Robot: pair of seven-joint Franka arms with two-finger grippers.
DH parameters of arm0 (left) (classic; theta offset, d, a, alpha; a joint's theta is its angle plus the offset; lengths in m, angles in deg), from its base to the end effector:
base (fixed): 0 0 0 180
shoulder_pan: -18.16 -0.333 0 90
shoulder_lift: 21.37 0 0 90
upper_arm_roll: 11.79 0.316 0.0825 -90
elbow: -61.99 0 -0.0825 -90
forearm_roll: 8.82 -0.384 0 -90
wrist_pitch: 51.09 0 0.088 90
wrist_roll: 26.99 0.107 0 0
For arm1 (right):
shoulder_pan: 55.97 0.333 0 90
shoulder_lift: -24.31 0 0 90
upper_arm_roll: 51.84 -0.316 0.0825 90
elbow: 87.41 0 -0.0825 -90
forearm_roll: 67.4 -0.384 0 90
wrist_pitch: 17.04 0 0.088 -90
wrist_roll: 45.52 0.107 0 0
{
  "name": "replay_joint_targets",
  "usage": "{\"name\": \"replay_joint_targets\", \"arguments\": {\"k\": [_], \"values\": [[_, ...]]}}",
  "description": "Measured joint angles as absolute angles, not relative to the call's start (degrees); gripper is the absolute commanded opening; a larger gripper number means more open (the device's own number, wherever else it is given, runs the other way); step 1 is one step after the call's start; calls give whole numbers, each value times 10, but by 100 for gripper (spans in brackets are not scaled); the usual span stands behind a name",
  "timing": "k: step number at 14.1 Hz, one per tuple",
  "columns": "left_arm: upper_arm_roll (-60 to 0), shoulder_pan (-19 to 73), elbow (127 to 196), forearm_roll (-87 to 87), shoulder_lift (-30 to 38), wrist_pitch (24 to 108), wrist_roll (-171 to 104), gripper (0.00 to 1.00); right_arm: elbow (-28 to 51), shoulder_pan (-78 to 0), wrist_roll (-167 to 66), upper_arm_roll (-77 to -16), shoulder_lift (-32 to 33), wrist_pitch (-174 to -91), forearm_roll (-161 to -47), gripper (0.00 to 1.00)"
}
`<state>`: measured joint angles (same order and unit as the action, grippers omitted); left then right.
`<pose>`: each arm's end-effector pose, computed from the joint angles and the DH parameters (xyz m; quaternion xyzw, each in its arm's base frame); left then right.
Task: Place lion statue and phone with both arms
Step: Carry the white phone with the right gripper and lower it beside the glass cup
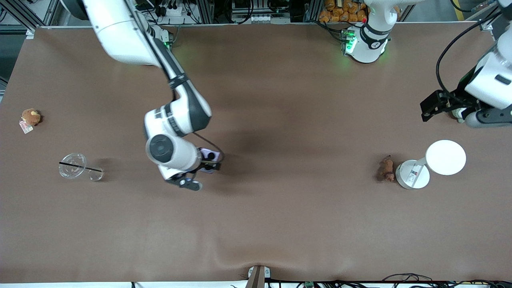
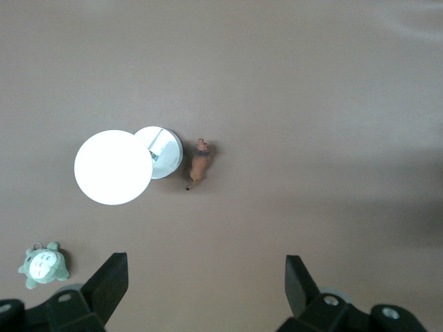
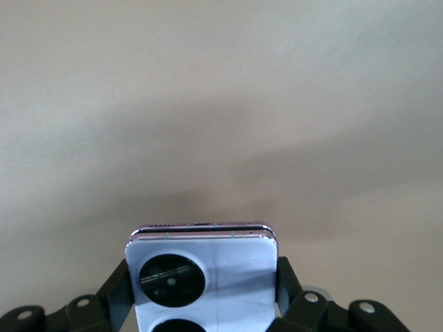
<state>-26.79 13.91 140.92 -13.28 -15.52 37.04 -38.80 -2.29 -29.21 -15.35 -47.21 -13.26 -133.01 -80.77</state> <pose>0.5752 -0.0911 0.6564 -0.9991 -0.0128 -0.0353 0.0191 0.6412 0.2850 0.2805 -0.9882 0.1196 0.0846 0.0438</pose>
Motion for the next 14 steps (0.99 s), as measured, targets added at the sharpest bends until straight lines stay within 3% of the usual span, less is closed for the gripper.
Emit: {"name": "replay_joint_targets", "arguments": {"k": [7, 14], "values": [[-201, 157, 1463, -86, -235, 349, -375, 100, -14, -447, -393, -470, -133, -1313, -785, 24], [-166, 193, 1505, -85, -269, 329, -375, 100, -9, -484, -458, -470, -166, -1362, -705, 26]]}}
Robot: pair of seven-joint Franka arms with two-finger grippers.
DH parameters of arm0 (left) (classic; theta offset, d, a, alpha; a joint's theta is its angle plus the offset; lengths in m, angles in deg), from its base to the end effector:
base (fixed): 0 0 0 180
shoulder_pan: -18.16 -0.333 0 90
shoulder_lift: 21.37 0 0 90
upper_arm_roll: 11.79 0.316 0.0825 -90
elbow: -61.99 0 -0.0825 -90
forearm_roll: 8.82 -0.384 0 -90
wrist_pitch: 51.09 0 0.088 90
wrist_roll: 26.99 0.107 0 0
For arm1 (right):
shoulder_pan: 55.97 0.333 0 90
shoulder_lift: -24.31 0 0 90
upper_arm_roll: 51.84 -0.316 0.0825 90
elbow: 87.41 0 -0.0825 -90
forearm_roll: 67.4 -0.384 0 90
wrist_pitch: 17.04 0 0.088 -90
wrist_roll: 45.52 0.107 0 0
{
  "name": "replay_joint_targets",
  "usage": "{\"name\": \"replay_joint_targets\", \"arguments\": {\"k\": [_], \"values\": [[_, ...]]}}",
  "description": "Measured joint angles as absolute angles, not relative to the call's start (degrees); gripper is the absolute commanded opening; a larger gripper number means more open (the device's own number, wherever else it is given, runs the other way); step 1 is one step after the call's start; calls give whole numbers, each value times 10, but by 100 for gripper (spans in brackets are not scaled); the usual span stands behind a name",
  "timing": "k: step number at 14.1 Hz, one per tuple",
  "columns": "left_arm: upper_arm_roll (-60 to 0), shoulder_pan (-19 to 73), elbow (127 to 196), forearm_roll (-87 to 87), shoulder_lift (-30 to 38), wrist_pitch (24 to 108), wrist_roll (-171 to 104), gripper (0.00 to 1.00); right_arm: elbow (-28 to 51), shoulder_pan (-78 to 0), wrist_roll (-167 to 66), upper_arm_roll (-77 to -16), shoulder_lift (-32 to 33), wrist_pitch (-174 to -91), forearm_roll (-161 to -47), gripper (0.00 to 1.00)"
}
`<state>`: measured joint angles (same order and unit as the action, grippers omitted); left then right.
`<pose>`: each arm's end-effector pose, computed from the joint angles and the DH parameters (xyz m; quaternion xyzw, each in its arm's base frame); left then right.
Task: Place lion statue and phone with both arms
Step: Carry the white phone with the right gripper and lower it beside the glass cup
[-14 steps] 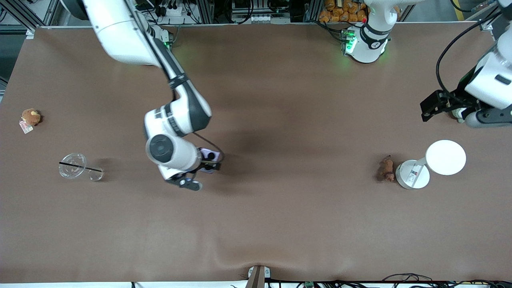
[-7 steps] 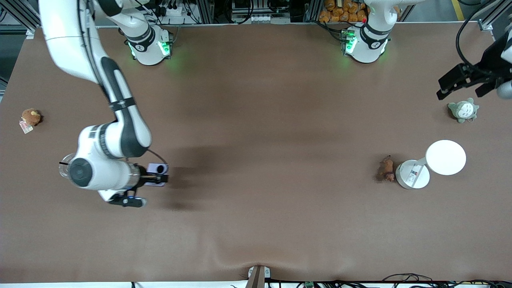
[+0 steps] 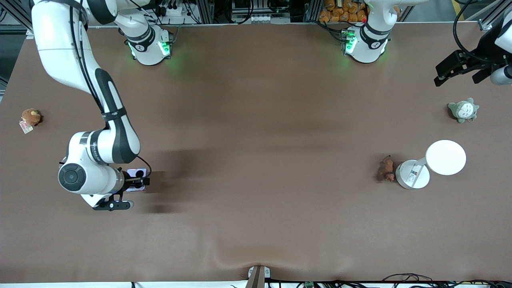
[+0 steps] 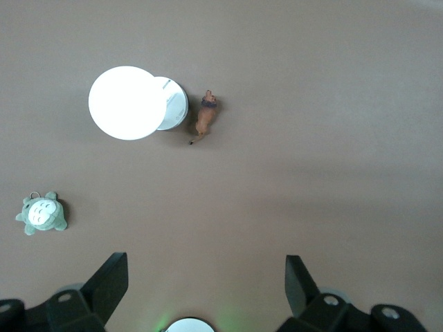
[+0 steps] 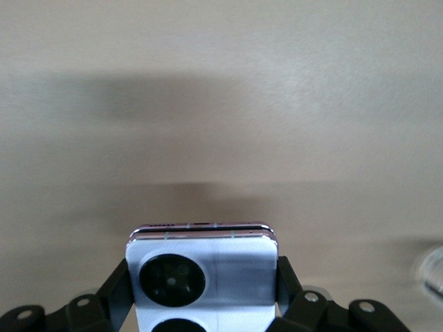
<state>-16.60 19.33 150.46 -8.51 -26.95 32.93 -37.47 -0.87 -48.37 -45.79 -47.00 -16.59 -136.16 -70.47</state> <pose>0.5093 -0.0566 0.6795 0.9992 0.0391 0.0098 0.0000 0.6947 0.0450 0.2326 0.9972 0.0200 -0.0710 0.0074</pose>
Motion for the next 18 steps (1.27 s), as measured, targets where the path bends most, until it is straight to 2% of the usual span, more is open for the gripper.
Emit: {"name": "replay_joint_targets", "arguments": {"k": [7, 14, 15, 17, 18], "values": [[-160, 207, 1542, -85, -292, 333, -375, 100, -8, -543, -483, -470, -218, -1412, -703, 34], [-159, 205, 1557, -85, -300, 340, -375, 100, -13, -568, -504, -470, -227, -1422, -703, 40], [-159, 204, 1557, -85, -300, 340, -375, 100, -13, -569, -505, -470, -227, -1424, -703, 46], [-160, 200, 1558, -85, -300, 340, -375, 100, -13, -571, -509, -470, -227, -1427, -703, 100], [-161, 197, 1558, -85, -300, 340, -375, 100, -13, -571, -511, -470, -227, -1427, -703, 100]]}}
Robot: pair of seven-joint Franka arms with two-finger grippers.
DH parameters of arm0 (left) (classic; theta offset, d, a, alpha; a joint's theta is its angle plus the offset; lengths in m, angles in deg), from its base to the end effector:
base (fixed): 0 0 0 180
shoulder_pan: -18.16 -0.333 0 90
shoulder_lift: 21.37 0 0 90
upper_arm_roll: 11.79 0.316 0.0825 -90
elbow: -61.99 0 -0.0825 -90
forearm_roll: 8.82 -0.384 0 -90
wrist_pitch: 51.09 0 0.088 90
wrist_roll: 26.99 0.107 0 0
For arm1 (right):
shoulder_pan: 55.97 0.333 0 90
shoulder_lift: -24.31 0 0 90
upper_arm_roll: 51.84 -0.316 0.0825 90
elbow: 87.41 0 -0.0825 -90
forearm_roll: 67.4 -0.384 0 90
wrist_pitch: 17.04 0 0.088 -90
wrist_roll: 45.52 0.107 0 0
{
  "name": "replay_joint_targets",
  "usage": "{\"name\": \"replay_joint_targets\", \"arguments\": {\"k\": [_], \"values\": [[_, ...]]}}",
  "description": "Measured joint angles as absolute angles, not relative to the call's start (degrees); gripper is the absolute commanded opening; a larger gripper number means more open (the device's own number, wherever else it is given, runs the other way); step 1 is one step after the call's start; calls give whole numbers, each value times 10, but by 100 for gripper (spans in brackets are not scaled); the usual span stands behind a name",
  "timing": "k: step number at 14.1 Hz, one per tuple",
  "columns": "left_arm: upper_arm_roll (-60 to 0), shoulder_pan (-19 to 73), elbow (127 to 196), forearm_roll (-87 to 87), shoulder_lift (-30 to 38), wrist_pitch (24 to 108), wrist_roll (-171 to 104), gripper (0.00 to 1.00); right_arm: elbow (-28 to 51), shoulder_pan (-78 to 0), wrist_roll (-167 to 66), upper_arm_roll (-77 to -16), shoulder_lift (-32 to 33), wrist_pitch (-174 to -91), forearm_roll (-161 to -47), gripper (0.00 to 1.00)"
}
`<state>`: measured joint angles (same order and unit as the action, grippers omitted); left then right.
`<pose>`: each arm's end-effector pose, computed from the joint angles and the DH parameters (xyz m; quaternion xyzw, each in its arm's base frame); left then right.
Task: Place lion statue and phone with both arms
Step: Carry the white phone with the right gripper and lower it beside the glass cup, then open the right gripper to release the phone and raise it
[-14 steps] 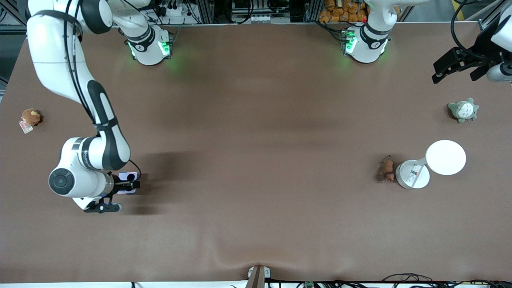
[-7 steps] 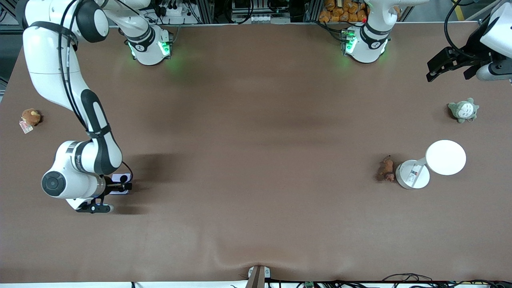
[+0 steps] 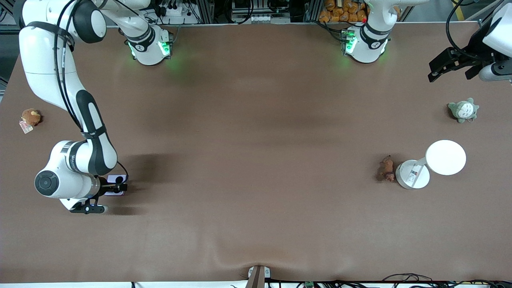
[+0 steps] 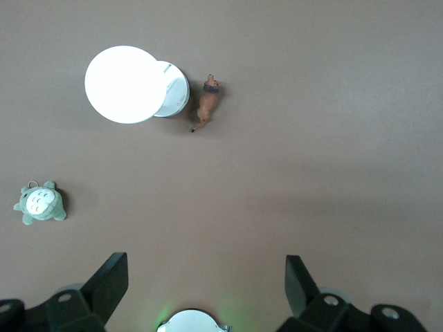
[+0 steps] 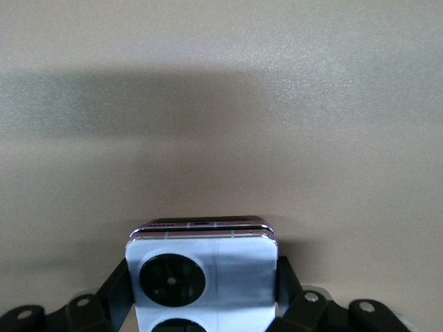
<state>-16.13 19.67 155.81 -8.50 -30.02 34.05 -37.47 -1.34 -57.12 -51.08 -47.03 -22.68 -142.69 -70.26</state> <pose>0.4948 -0.0547 0.6651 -0.9992 -0.0406 0.0001 0.0029 0.6953 -0.0622 0.1703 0.9979 -0.0080 -0.0640 0.0057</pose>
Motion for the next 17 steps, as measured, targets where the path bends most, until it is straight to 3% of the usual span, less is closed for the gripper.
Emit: {"name": "replay_joint_targets", "arguments": {"k": [12, 17], "values": [[-169, 191, 1557, -85, -292, 350, -375, 100, -50, -572, -516, -474, -226, -1430, -703, 100], [-169, 189, 1557, -85, -292, 350, -375, 100, -87, -569, -523, -478, -184, -1369, -702, 100]]}}
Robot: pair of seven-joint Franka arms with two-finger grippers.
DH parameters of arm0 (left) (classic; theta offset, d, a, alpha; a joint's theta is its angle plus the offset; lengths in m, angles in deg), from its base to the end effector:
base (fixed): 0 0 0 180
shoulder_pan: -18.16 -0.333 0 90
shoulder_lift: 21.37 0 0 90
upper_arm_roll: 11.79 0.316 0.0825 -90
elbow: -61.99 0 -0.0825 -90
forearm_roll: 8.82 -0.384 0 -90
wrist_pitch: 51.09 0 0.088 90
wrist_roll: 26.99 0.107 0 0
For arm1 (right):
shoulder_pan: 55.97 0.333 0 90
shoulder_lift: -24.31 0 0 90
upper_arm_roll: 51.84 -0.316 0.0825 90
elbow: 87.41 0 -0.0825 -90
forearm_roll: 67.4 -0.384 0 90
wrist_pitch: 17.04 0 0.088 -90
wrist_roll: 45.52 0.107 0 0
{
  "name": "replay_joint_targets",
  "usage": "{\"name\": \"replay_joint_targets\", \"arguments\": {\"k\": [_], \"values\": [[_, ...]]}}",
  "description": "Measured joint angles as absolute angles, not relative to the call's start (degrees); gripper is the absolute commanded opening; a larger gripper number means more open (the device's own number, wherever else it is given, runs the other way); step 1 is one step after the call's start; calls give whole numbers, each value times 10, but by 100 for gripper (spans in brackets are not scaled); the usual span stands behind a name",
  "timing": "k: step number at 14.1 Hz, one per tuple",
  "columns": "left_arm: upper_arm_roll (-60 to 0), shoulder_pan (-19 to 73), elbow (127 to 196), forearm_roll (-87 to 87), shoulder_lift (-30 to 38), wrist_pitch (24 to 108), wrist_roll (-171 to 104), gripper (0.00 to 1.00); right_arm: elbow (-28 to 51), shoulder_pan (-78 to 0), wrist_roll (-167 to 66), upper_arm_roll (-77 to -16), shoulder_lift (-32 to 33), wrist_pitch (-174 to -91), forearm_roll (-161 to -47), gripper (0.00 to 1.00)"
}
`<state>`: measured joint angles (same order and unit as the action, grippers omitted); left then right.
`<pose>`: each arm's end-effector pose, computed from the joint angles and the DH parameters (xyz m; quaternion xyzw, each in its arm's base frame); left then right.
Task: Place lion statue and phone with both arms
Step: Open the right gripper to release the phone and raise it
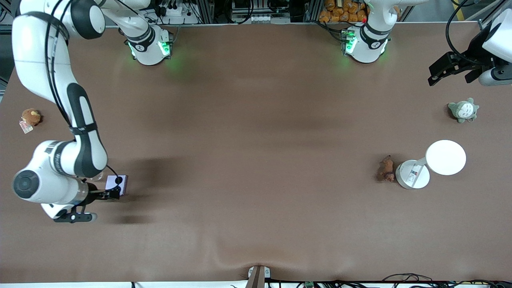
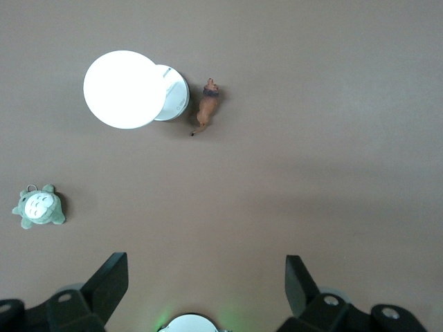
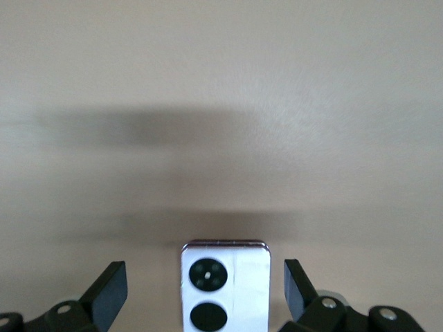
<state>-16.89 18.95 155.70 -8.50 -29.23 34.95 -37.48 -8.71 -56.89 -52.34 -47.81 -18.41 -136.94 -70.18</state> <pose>0.5010 -0.0559 0.6604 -0.9992 -0.0403 -0.0018 0.0031 0.7292 -0.0501 0.2710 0.9998 0.0130 -0.0126 0.0018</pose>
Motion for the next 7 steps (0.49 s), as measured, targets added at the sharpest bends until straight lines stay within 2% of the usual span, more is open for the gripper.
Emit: {"name": "replay_joint_targets", "arguments": {"k": [4, 7], "values": [[-169, 189, 1556, -85, -292, 350, -375, 100, -91, -561, -537, -482, -68, -1234, -702, 100], [-169, 189, 1556, -85, -292, 350, -375, 100, -59, -555, -537, -482, 37, -1176, -701, 100]]}}
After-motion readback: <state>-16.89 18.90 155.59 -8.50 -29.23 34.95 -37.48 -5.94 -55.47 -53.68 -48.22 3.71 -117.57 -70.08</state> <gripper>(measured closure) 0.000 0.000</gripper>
